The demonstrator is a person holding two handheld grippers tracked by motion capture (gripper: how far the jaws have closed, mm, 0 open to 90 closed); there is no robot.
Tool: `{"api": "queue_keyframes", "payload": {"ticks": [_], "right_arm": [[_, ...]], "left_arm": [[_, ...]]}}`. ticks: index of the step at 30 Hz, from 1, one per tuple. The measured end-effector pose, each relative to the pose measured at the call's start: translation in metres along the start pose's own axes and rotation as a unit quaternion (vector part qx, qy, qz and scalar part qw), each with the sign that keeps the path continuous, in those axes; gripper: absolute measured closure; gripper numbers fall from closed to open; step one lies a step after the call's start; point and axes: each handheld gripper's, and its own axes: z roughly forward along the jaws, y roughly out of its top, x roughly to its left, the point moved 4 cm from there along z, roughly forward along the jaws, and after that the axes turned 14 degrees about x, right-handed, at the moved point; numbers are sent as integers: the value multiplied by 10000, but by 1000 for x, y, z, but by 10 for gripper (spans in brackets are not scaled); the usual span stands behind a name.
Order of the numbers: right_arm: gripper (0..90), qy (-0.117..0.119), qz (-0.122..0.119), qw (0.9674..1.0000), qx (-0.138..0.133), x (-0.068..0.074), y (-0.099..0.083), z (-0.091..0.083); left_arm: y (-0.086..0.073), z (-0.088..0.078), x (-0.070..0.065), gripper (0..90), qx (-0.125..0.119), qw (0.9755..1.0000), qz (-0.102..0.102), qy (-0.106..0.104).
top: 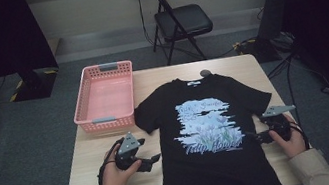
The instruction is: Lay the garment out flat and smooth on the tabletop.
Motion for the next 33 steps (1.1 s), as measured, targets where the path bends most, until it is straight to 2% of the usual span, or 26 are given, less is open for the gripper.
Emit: {"api": "queue_keyframes", "payload": {"ticks": [18, 33], "right_arm": [[74, 1, 3, 10000, 1, 0, 0, 0], [74, 0, 2, 10000, 1, 0, 0, 0]], "left_arm": [[-17, 2, 20, 166, 157, 9995, -132, 229], [-26, 9, 24, 167, 408, 9984, -125, 361]]}}
